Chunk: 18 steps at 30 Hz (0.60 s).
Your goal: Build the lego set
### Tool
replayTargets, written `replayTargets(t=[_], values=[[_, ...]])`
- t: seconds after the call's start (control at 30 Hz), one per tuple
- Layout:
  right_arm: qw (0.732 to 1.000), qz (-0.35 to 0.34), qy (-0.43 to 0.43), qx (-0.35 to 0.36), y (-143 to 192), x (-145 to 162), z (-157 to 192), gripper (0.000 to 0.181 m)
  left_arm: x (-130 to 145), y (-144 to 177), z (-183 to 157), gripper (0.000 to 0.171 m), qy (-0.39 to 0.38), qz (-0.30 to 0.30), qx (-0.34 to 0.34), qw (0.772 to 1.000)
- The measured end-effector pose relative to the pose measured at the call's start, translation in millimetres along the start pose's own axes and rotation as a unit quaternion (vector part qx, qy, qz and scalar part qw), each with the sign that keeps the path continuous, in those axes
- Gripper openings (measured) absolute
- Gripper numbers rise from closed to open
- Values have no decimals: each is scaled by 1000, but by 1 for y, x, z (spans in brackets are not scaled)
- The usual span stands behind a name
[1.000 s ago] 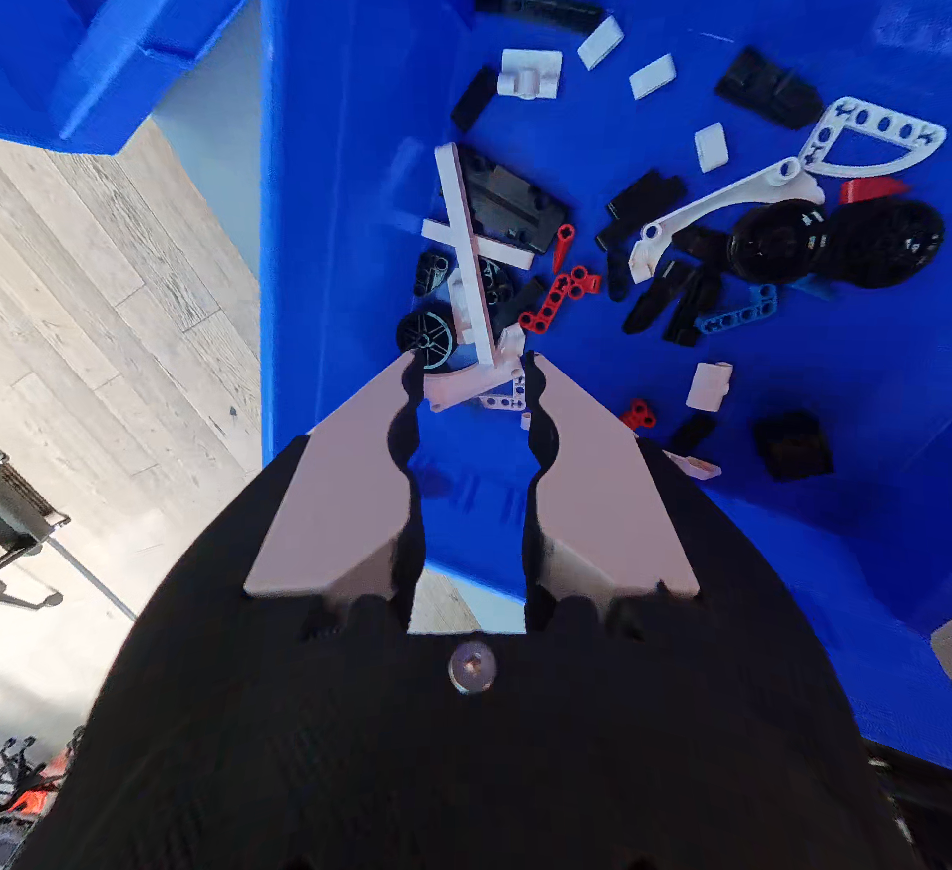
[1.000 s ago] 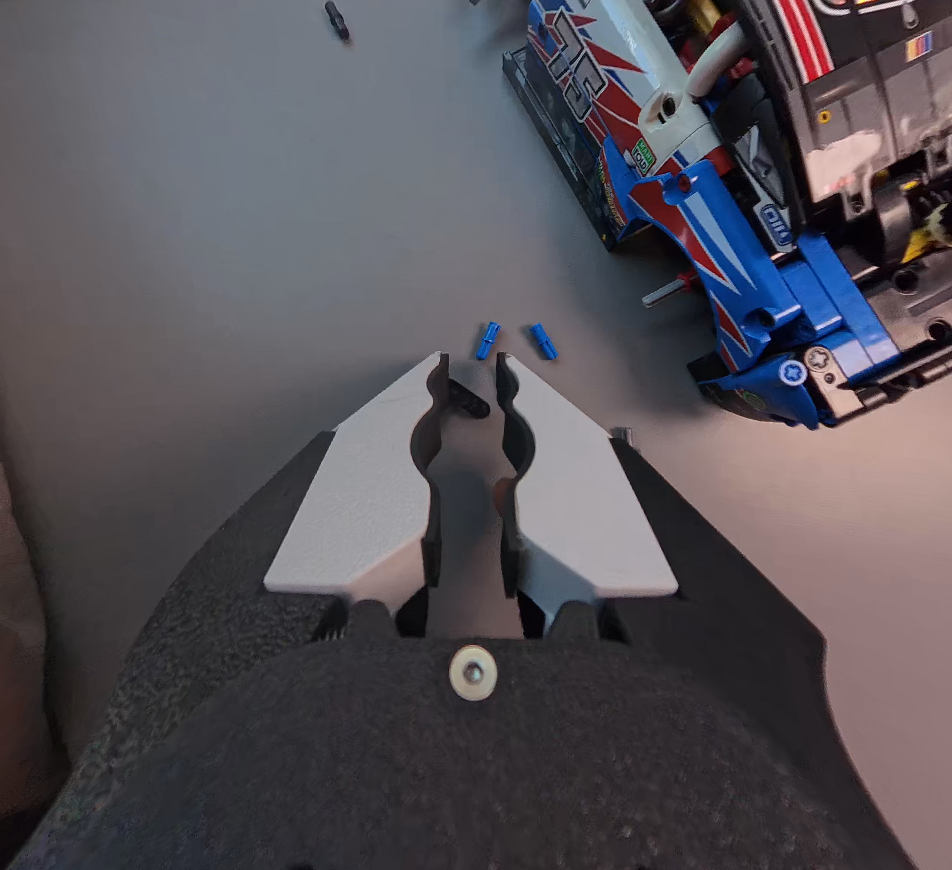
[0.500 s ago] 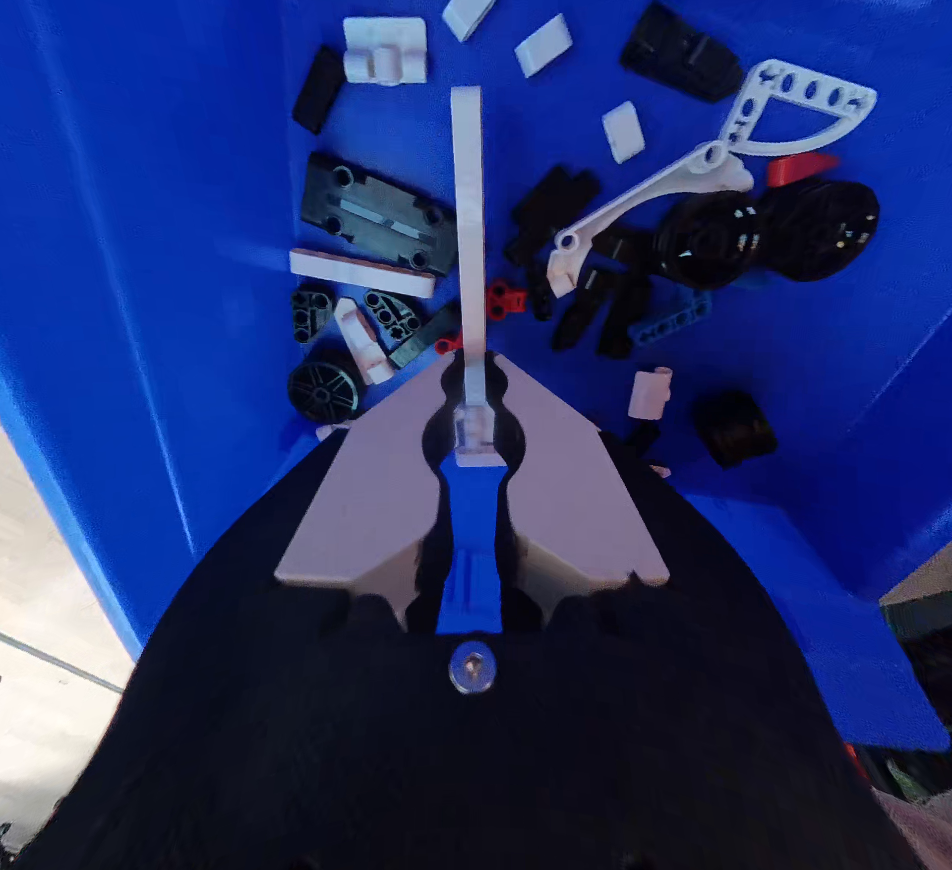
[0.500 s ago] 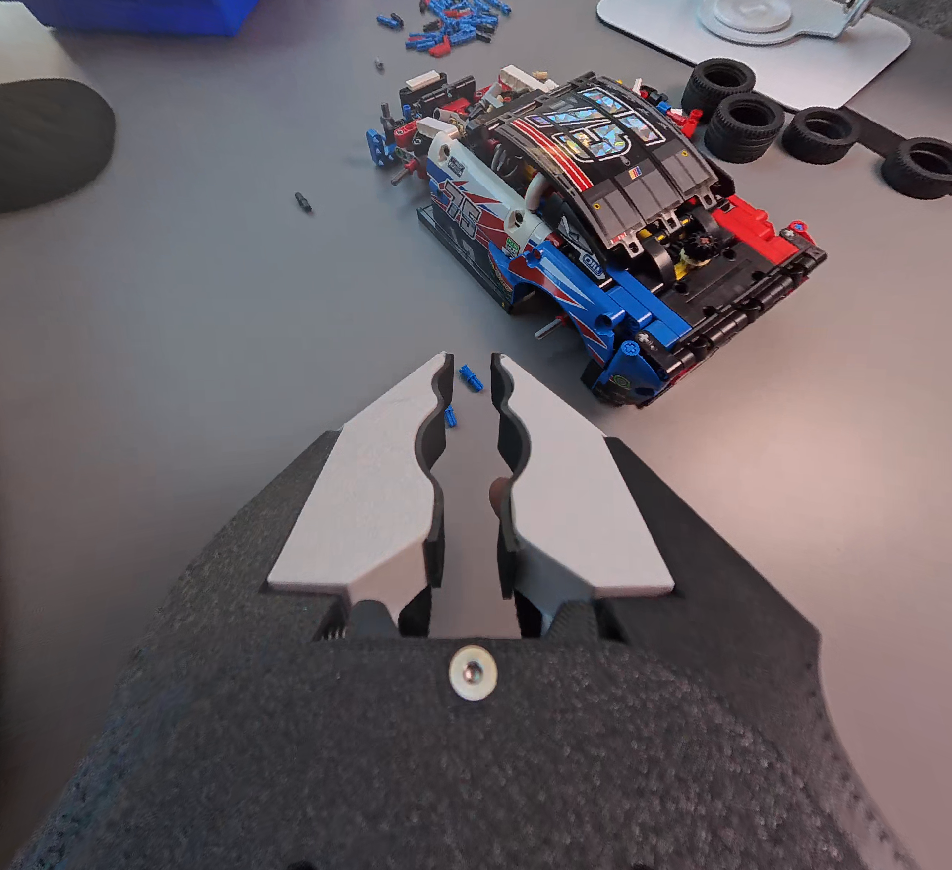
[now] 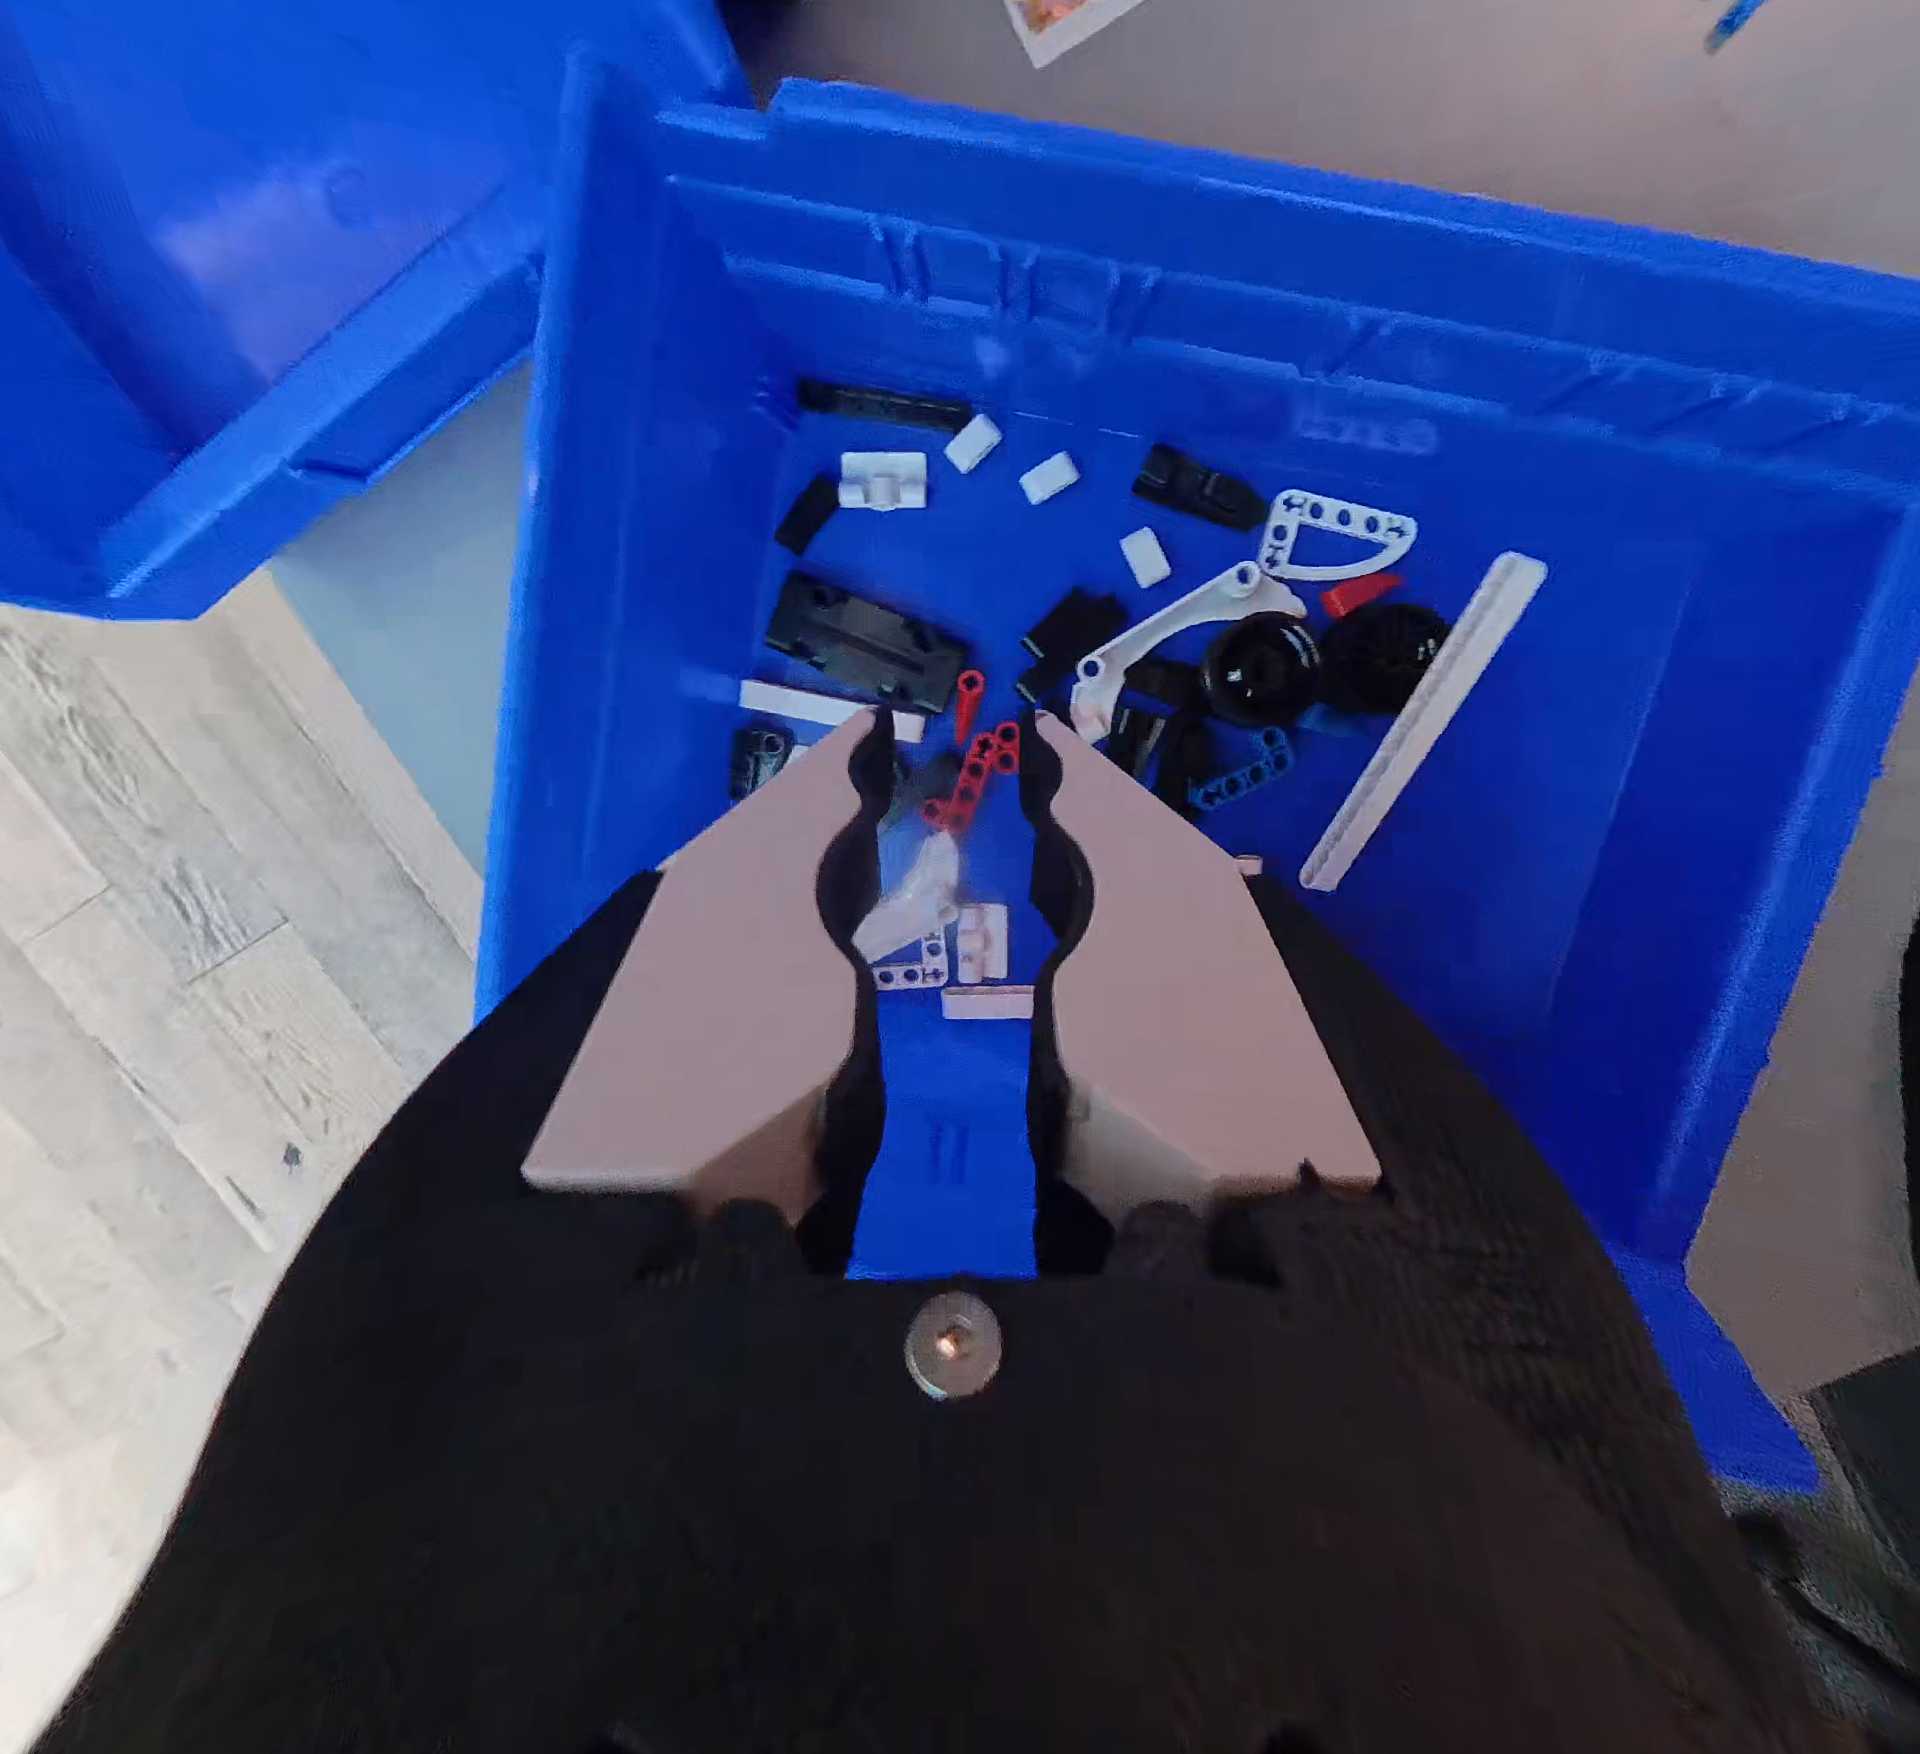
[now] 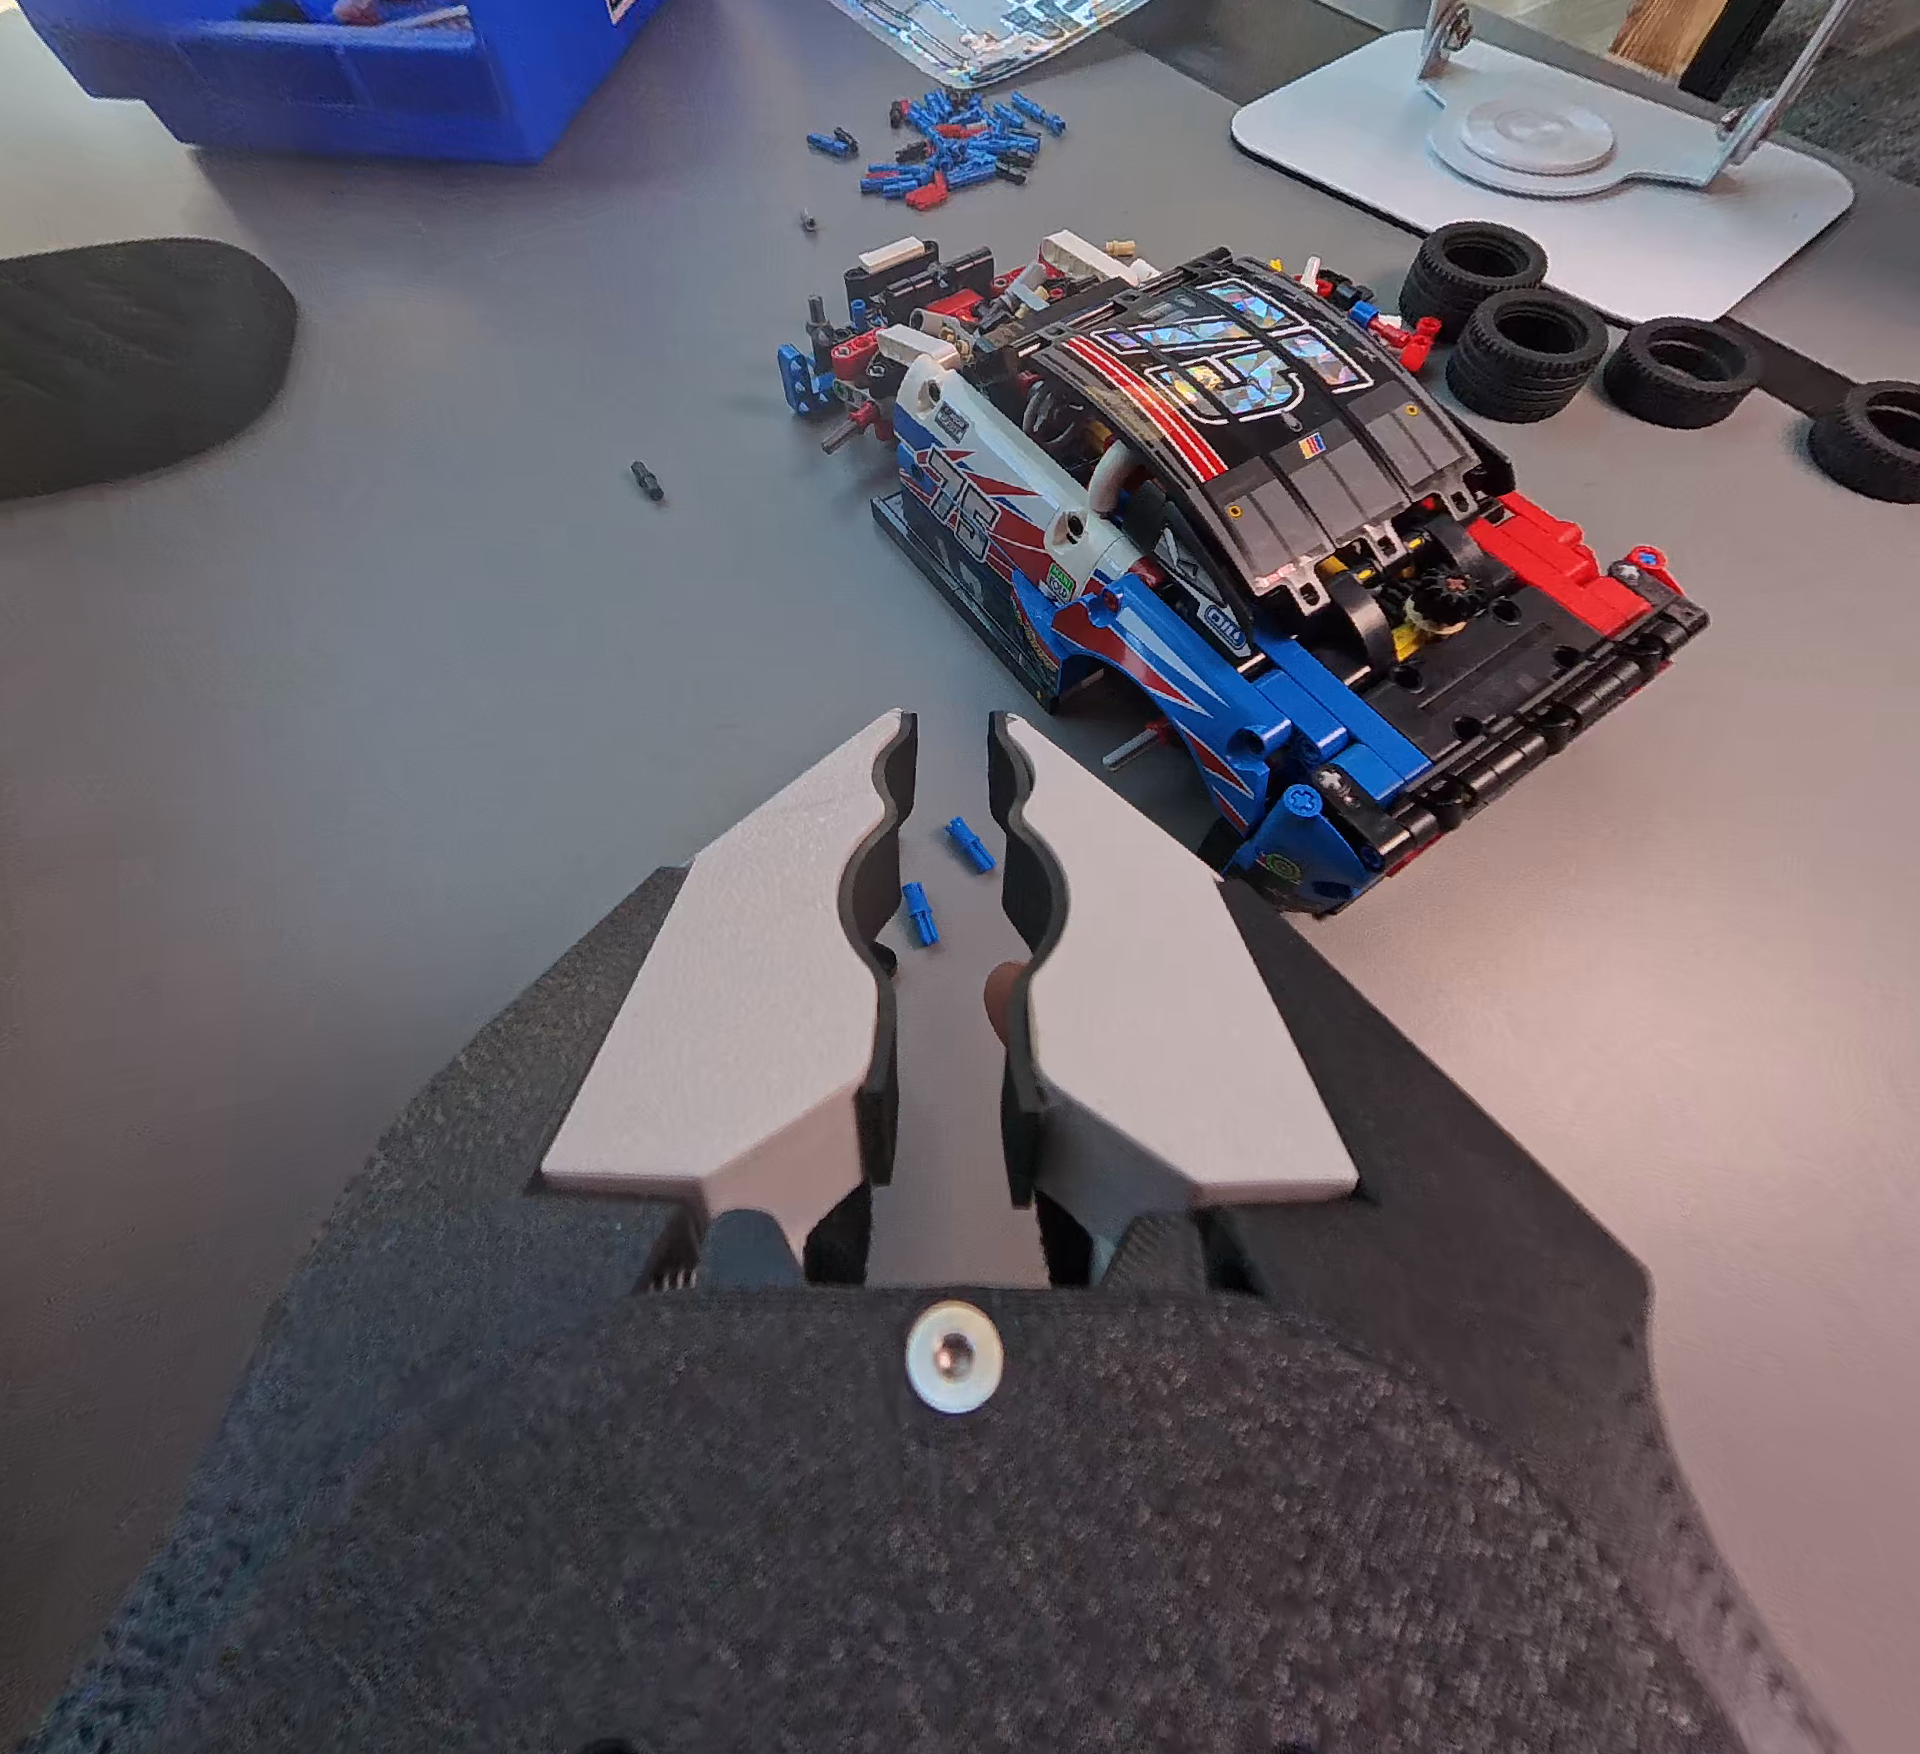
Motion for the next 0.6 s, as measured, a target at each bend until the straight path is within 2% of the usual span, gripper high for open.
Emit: replayTargets(t=[0.17, 0.27, 0.47, 0.6], values=[[1000, -14, -9, 10, 3, -3, -4, 11, 33, -23, 39, 29, 45, 89, -81, 992], [1000, -25, -9, 13, 4, -6, -5, 10, 52, -34, 50, 31, 59, 144, -99, 983], [999, -27, -15, 16, 4, -5, -6, 10, 84, -45, 55, 28, 3, 259, -118, 959], [999, -28, -20, 15, 1, -4, -6, 10, 88, -46, 57, 24, -4, 278, -117, 953]])
Point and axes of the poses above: each gripper's, where its closed fingertips meet, y back along the fingers, x out of its underside, z = x × y across the jaws, the point moved 1 cm from there along y, back along the fingers, and after that the axes turned 6 degrees about -z, right-handed, at the moved point
